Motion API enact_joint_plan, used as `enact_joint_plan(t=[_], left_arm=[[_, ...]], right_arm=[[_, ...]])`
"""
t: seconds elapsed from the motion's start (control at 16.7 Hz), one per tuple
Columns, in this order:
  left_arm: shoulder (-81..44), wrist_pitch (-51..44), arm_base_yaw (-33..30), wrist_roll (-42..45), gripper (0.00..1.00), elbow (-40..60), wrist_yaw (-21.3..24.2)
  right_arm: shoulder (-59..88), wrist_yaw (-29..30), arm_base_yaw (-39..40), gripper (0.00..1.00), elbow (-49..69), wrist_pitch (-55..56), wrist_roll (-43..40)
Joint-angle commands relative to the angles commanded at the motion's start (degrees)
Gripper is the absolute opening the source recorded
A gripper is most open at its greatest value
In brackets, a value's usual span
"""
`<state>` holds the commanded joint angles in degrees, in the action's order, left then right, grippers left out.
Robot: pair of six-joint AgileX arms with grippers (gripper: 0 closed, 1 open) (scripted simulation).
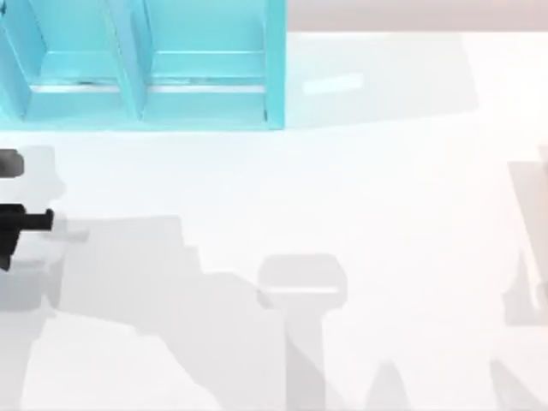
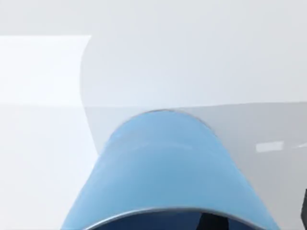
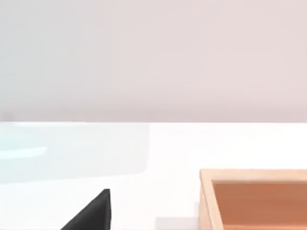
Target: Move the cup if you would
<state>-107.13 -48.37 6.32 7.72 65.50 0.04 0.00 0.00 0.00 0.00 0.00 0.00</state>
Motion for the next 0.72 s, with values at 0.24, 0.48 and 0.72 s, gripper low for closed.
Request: enact_joint_plan(t=[0.24, 0.48, 0.72], left_arm=[[0.0, 0.0, 0.0, 0.0, 0.0, 0.0, 0.0], [0.0, 0.0, 0.0, 0.0, 0.0, 0.0, 0.0], [-0.01, -0.16, 0.06, 0.16, 0.0, 0.16, 0.03]], right_arm=[[0.0, 0.0, 0.0, 1.0, 0.0, 0.0, 0.0], [0.0, 0.0, 0.0, 1.0, 0.0, 0.0, 0.0], [0.0, 0.0, 0.0, 1.0, 0.0, 0.0, 0.0]])
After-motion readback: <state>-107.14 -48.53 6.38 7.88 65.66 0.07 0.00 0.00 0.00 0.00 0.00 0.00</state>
